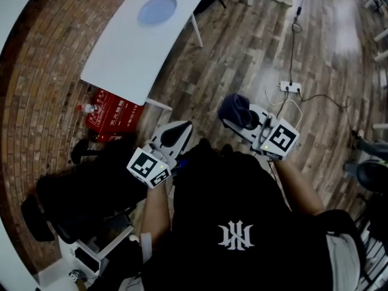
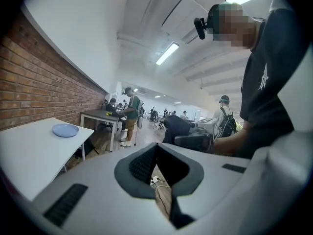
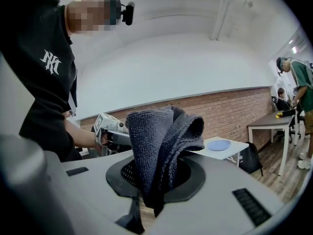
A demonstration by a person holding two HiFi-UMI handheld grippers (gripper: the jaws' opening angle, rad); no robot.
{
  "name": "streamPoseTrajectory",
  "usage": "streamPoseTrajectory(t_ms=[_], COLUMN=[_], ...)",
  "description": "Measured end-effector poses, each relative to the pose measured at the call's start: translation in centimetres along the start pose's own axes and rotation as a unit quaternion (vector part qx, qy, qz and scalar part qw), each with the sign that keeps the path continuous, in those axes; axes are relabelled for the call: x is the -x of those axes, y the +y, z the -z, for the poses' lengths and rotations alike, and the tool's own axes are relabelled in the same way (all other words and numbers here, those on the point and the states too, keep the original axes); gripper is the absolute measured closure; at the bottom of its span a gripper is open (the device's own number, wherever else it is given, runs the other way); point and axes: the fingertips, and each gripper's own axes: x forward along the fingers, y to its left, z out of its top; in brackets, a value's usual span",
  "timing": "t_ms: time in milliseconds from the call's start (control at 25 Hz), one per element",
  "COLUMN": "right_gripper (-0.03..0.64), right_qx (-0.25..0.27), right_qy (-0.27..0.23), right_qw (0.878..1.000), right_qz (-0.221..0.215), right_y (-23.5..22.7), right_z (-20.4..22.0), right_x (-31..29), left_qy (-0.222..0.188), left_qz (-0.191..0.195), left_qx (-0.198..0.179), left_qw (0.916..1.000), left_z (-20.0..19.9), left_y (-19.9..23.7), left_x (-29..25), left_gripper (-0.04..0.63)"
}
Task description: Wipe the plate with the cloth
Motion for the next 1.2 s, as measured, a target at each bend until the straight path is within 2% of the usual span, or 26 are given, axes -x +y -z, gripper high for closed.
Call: streamPoseTrajectory(t_ms=[320, 720, 1040, 1200], right_gripper=[0.545, 0.545, 0.545, 0.545], right_qx=[-0.010, -0.015, -0.017, -0.018], right_qy=[0.003, 0.012, 0.024, 0.035], right_qw=[1.000, 0.999, 0.999, 0.999], right_qz=[0.008, 0.038, 0.032, 0.021], right_y=[-3.2, -11.6, -19.7, -23.4], right_z=[0.7, -0.5, -1.9, -2.9], right_x=[-0.5, -0.4, -3.4, -5.3], left_qy=[0.002, -0.002, -0.013, -0.023], left_qz=[0.001, 0.021, 0.019, 0.022], left_qx=[0.025, 0.047, 0.068, 0.093], left_qw=[0.9997, 0.9987, 0.9974, 0.9952], left_z=[-0.3, -1.8, -4.0, -4.9], left_y=[2.8, 7.9, 15.5, 19.0], left_x=[-2.1, -8.3, -13.9, -16.7], left_gripper=[0.594, 0.594, 0.594, 0.594])
